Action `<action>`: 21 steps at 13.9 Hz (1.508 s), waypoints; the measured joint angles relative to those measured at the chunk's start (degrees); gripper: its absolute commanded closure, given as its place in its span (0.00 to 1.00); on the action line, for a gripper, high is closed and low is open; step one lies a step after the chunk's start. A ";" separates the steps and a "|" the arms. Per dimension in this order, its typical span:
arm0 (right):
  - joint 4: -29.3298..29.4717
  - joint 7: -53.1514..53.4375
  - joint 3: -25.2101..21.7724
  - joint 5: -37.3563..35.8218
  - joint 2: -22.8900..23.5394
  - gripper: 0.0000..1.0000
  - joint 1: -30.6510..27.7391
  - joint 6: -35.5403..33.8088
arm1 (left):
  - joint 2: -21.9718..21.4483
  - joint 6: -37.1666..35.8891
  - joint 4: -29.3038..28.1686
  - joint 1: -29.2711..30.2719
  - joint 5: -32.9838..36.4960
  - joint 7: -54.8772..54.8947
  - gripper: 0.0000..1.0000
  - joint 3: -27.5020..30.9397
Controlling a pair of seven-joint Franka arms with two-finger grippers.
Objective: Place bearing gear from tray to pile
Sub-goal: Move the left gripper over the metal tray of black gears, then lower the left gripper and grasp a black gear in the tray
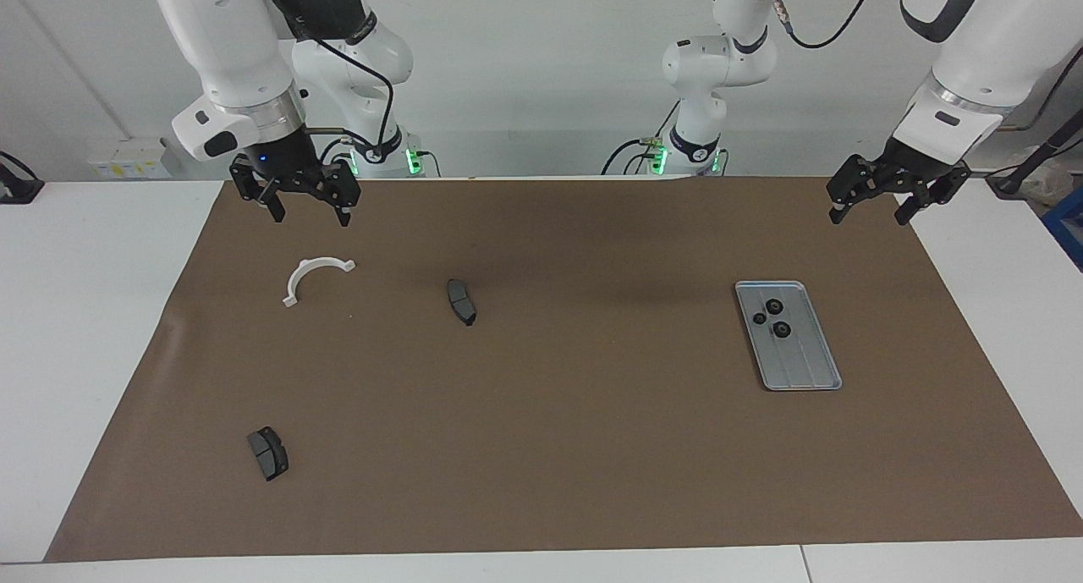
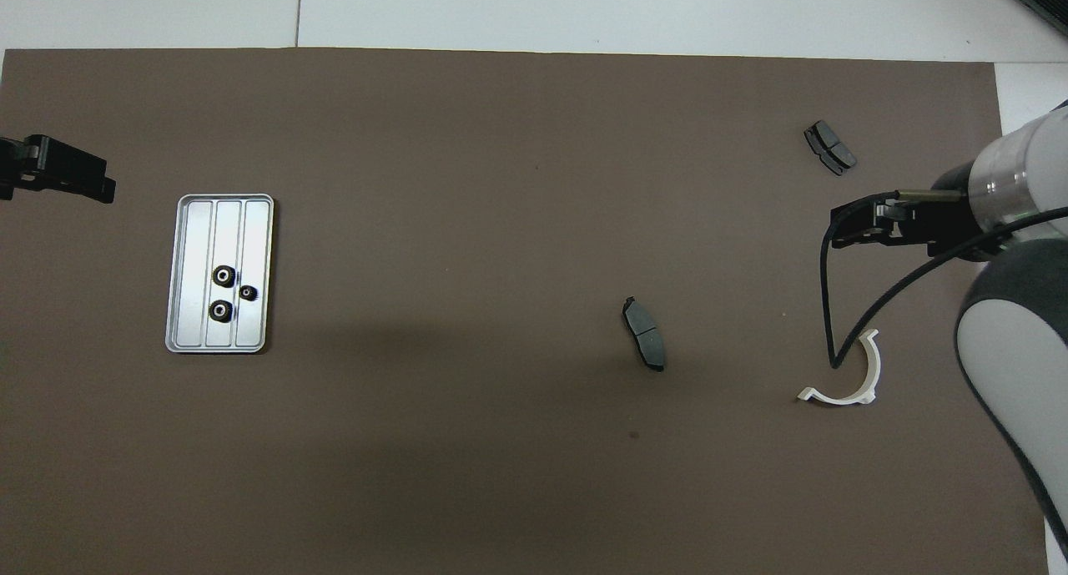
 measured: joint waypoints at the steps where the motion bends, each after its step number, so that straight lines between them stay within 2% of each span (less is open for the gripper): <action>1: -0.01 0.00 0.00 0.00 0.00 0.00 0.00 0.00 | -0.01 0.00 -0.02 0.00 0.00 0.00 0.00 0.00; 4: -0.03 0.00 0.00 0.00 0.00 0.00 0.00 0.00 | -0.06 0.15 -0.48 0.01 0.00 0.00 0.00 0.02; 6: -0.03 0.00 0.00 0.00 0.00 0.00 0.00 0.00 | -0.39 0.97 -3.01 0.13 0.02 0.00 0.00 0.34; 9: -0.04 0.00 0.00 0.00 0.00 0.00 0.00 0.00 | -1.02 7.99 -11.72 0.65 0.05 0.00 0.00 0.72; 13: -0.04 0.00 -0.01 0.00 0.00 0.00 -0.01 0.00 | -0.62 25.61 -27.19 0.95 0.05 -0.03 0.00 0.77; 15: -0.05 0.00 -0.03 0.00 0.00 0.00 -0.04 0.00 | 0.11 31.16 -32.45 1.42 0.05 -0.04 0.00 0.79; 18: -0.05 0.00 -0.03 0.00 0.00 0.00 -0.04 0.00 | 3.01 35.64 -34.62 1.74 0.05 -0.04 0.01 0.87; 19: -0.05 0.00 -0.03 0.00 0.00 0.00 -0.04 0.00 | 4.14 36.62 -34.64 1.80 0.05 -0.06 0.08 0.88; 21: -0.05 0.00 -0.03 0.00 0.00 0.00 -0.04 0.00 | 6.04 38.25 -34.67 2.27 0.05 -0.07 0.15 0.88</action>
